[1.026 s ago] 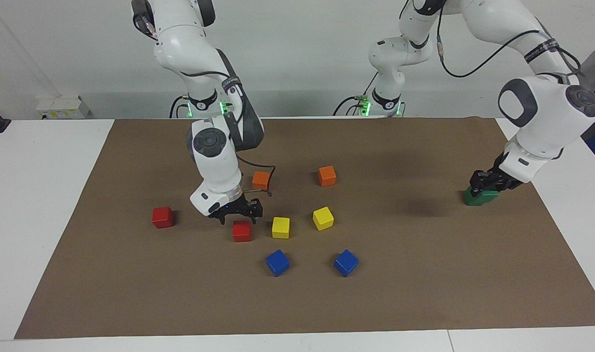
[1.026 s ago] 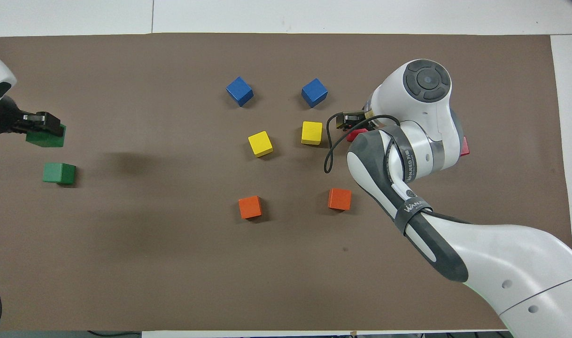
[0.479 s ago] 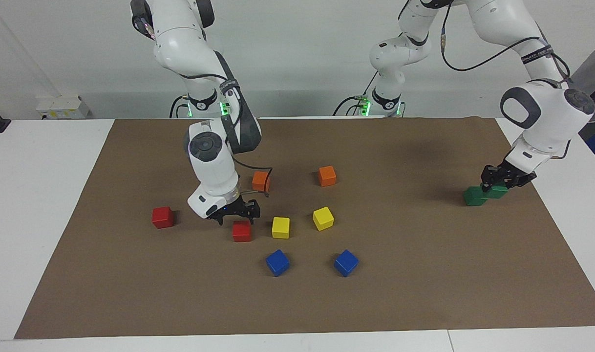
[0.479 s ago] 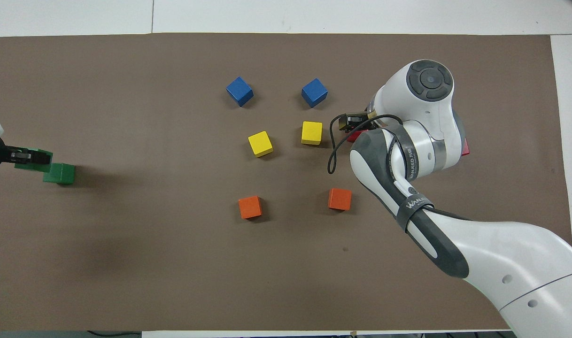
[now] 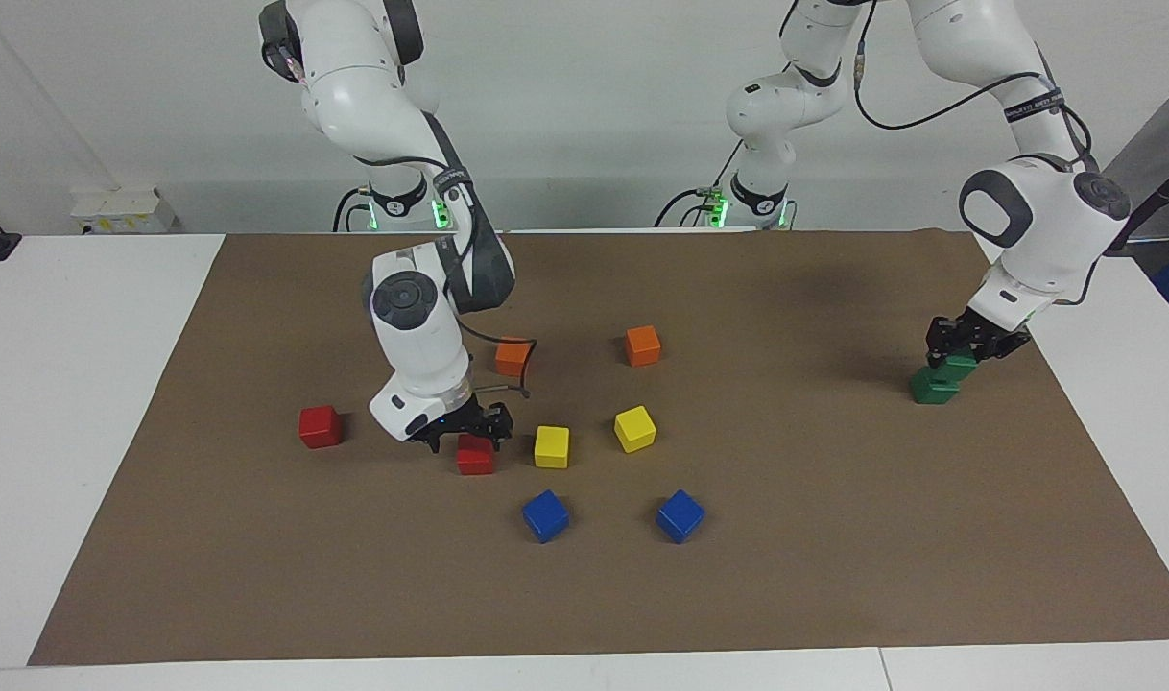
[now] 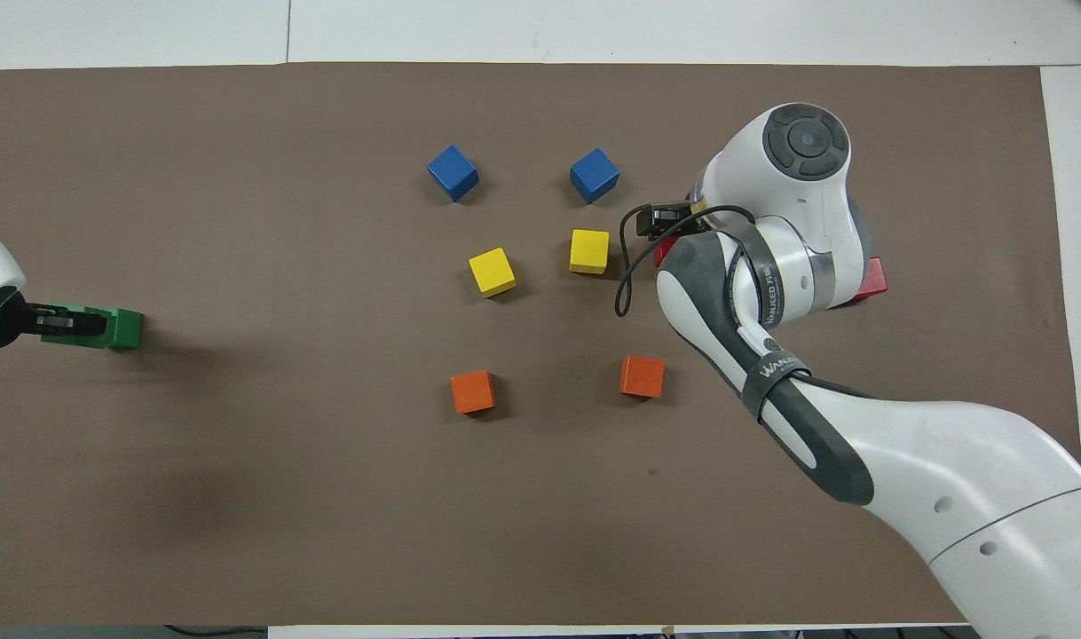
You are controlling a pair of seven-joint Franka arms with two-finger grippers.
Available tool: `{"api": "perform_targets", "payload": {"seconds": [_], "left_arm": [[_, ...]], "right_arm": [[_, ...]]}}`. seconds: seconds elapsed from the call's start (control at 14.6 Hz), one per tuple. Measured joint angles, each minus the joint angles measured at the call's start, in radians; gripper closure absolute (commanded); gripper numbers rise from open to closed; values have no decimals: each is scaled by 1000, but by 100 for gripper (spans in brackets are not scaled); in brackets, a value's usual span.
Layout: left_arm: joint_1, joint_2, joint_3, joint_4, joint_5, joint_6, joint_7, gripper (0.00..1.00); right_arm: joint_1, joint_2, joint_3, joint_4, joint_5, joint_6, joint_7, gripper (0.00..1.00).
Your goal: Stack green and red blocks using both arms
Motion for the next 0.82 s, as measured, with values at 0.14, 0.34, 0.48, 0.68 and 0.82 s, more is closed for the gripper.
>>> {"api": "perform_targets", "payload": {"seconds": [0.14,0.34,0.48,0.68,0.82], "left_arm": [[9,0,0,-11,-17,20,0,100],[17,0,1,-17,-25,50,-2,100],[17,0,1,-25,-27,66,-2,100],[17,4,-1,-39,-28,94,-4,100],[17,8,-2,-44,-28,101,-5,100]], "right_arm": [[0,15,0,13,9,4,0,0],[5,30,1,16,12,34,0,0],[9,38,1,16,13,50,0,5],[9,45,1,16,13,61,0,41],[9,49,1,16,13,61,0,100]]}}
